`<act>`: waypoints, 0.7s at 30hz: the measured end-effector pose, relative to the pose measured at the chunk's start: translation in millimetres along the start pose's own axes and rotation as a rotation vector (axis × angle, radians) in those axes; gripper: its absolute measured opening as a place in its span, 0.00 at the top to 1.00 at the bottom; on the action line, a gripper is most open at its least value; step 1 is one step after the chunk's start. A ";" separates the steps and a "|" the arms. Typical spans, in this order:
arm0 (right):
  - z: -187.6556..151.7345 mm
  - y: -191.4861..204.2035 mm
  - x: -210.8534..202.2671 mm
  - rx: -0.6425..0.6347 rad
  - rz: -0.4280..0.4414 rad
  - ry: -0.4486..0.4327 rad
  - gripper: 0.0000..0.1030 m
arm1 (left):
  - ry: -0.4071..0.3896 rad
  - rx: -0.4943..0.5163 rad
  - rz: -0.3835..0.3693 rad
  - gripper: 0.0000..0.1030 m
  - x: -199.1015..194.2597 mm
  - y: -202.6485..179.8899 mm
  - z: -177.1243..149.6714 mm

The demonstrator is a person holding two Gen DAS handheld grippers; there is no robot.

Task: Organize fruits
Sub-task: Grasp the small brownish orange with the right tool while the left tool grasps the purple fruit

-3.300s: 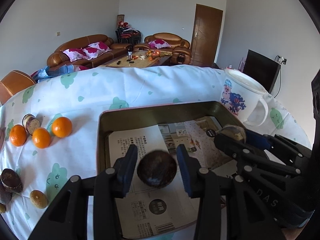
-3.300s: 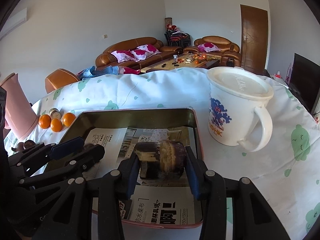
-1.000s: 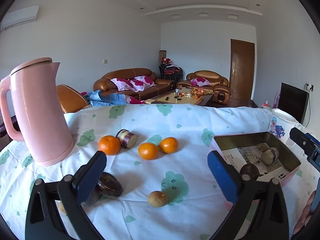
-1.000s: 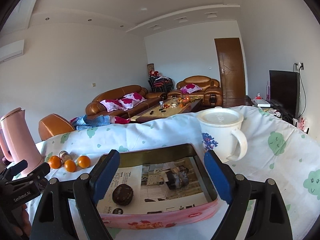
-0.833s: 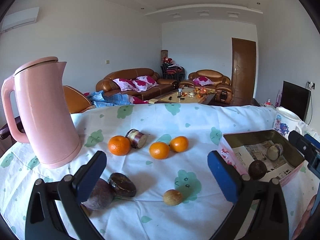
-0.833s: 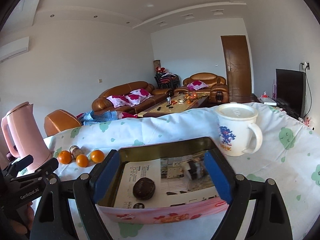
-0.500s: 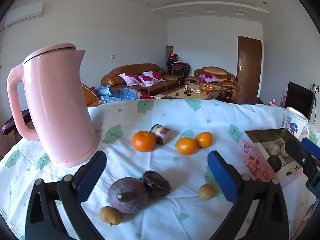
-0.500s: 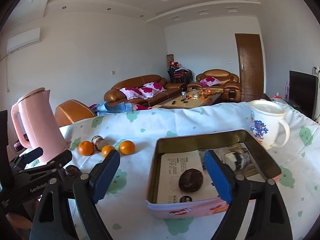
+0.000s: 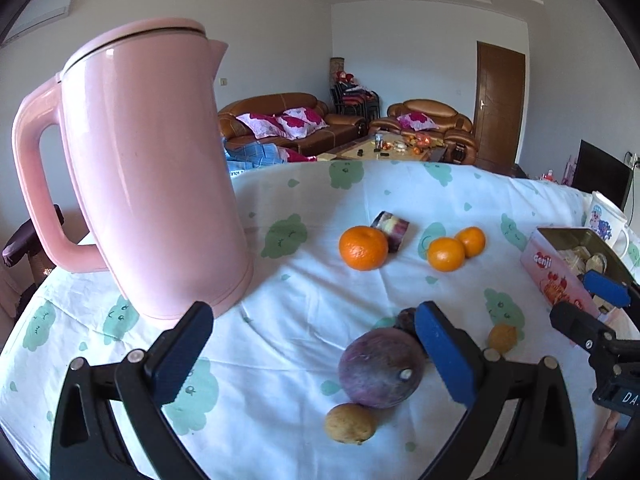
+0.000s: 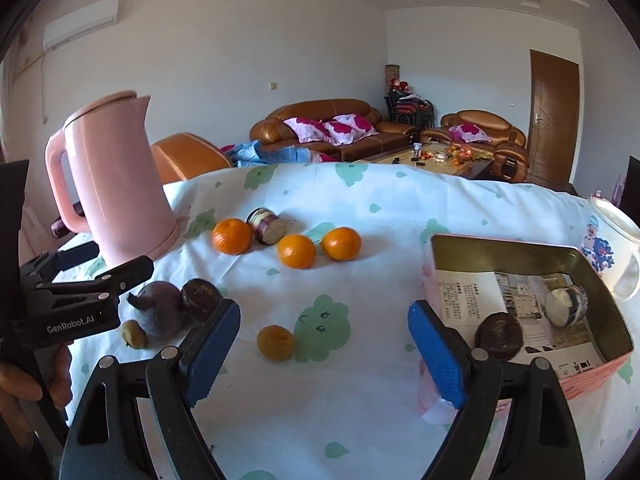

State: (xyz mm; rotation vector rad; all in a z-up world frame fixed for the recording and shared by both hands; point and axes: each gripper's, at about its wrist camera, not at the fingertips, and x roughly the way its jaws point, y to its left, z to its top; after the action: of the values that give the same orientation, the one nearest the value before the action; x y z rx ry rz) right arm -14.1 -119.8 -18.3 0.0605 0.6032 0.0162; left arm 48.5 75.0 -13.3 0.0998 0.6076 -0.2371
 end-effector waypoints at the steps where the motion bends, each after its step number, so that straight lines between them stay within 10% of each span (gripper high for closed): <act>1: 0.7 4.9 3.8 -0.015 0.006 0.014 0.15 | 0.011 0.000 -0.004 0.00 2.4 4.4 -0.6; 11: -1.5 17.4 46.9 -0.056 0.037 0.217 0.40 | 0.085 0.111 -0.214 0.00 -0.8 7.1 -8.3; 21: -5.4 22.2 56.0 -0.066 0.104 0.276 0.72 | 0.076 0.275 -0.240 0.00 -4.1 -23.6 -17.7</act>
State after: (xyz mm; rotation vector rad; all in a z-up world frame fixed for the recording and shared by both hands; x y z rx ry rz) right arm 29.0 -95.5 -53.0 0.0257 0.8747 0.1471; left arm 29.6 55.7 -26.0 0.3033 0.6599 -0.5516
